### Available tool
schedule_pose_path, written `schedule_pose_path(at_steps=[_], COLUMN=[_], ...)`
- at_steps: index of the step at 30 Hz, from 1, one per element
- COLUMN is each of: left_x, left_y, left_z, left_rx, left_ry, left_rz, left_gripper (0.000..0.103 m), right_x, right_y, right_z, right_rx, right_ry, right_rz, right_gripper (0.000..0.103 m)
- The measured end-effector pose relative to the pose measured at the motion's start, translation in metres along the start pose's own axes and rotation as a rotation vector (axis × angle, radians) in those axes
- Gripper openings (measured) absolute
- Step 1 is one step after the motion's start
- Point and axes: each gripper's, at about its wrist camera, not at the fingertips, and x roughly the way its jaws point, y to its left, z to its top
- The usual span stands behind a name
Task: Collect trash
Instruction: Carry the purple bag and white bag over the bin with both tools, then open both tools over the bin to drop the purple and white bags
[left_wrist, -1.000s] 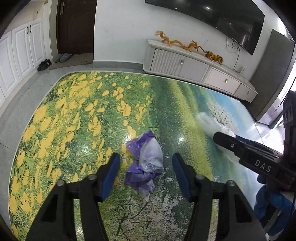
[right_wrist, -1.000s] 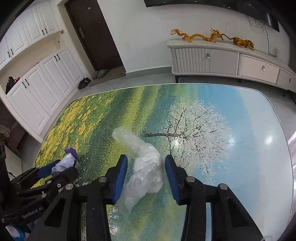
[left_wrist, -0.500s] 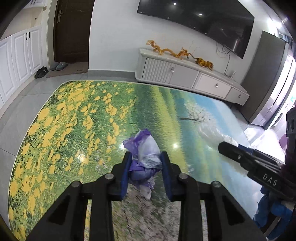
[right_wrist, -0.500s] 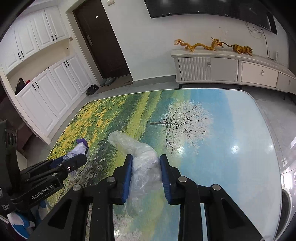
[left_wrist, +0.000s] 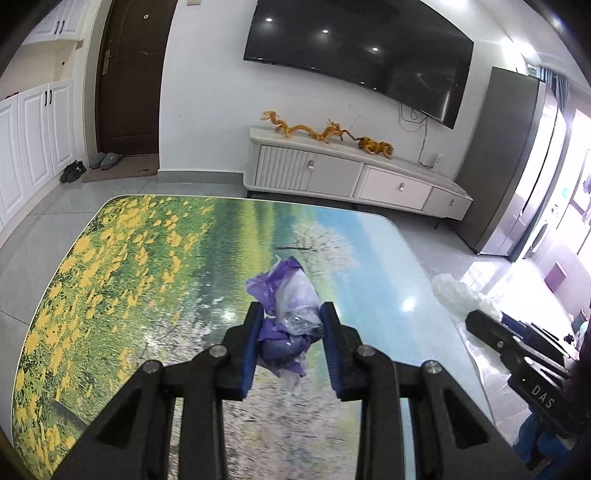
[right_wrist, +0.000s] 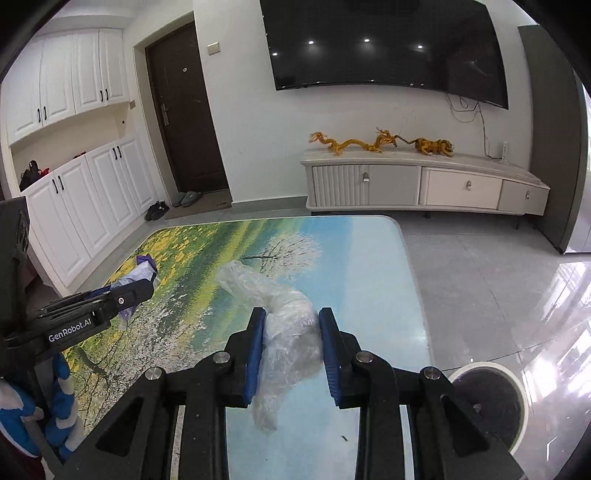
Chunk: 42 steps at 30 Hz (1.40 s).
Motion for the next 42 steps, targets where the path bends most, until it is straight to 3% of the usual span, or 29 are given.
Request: schedule_pose_path(at_steps=[13, 21, 31, 42], left_x=[-0.020, 0.001, 0.074, 0.165], left_y=[-0.124, -0.206, -0.312, -0.375], left_z=[-0.003, -0.015, -0.054, -0.071], left_rx=[0.164, 0.281, 0.443, 0.432], left_ry=[-0.031, 0.063, 0.242, 0.420], left_rz=[-0.099, -0.170, -0.245, -0.290], left_gripper=[0.030, 0.030, 0.030, 0.031], right_x=[-0.072, -0.089, -0.080, -0.030], right_y=[-0.071, -0.143, -0.252, -0.310], right_z=[-0.013, -0.031, -0.090, -0.139], right_rx=[0.118, 0.288, 0.490, 0.592], right_ry=[-0.133, -0.158, -0.024, 0.136], right_rz=[-0.130, -0.193, -0.301, -0.318], right_gripper=[0.027, 0.027, 0.027, 0.030])
